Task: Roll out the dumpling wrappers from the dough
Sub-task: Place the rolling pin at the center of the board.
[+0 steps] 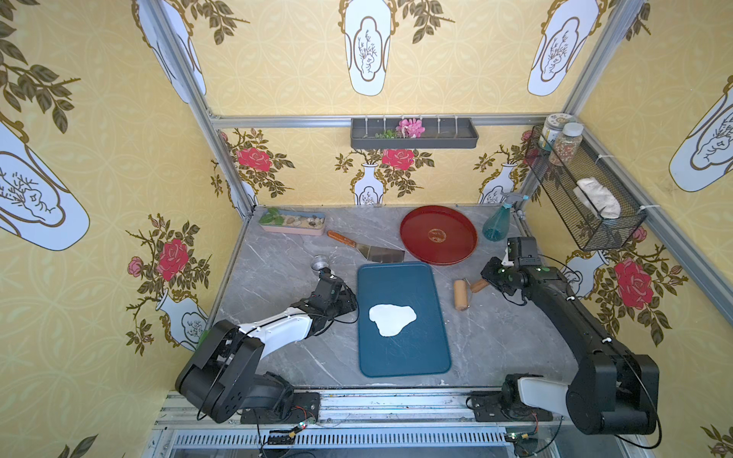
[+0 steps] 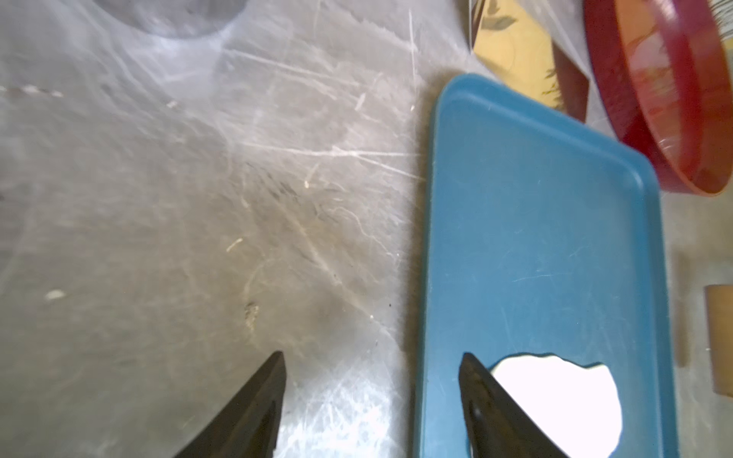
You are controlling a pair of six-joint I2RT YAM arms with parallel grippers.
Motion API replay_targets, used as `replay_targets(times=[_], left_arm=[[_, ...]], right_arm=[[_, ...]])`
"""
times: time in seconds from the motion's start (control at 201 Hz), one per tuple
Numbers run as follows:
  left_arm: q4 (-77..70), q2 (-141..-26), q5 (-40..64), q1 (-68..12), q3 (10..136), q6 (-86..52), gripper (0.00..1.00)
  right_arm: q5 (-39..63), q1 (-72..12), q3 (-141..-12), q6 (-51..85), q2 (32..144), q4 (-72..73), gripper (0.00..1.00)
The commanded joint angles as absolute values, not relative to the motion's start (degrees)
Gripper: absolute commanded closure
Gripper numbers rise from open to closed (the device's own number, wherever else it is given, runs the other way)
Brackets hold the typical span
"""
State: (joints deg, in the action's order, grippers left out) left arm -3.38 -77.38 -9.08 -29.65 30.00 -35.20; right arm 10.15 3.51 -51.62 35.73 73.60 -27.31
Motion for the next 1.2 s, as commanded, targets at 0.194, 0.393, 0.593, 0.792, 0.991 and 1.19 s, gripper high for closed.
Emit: replay_targets(times=[0.194,0.393,0.593,0.792,0.991,1.19], left_arm=[[-0.83,-68.33,-12.63,-29.58,29.72,-36.63,0.25],[3.93,-65.07,-14.85,-29.51,31.51,-38.20,0.19],[10.62,-64.54,-18.00,-28.21,35.83,-38.79,0.05],[14.42,-67.07,-16.99,-22.50,40.12,-39.47,0.00],[16.35,-69.76,-15.15,-15.93,42.21,-39.05,0.00],[15.53,-72.92,-11.26,-9.69,42.78,-37.13,0.00]], right_arm=[[23.11,7.35,-50.18,40.34,82.92,-13.62,0.92],[25.82,9.84,-48.60,39.42,85.69,-12.57,0.64],[26.04,14.06,-46.70,36.35,85.91,-14.23,0.33],[24.67,15.67,-49.05,34.52,86.48,-17.64,0.21],[16.17,16.21,-52.03,32.45,84.52,-22.88,0.09],[14.15,16.50,-52.83,30.42,82.25,-24.07,0.02]])
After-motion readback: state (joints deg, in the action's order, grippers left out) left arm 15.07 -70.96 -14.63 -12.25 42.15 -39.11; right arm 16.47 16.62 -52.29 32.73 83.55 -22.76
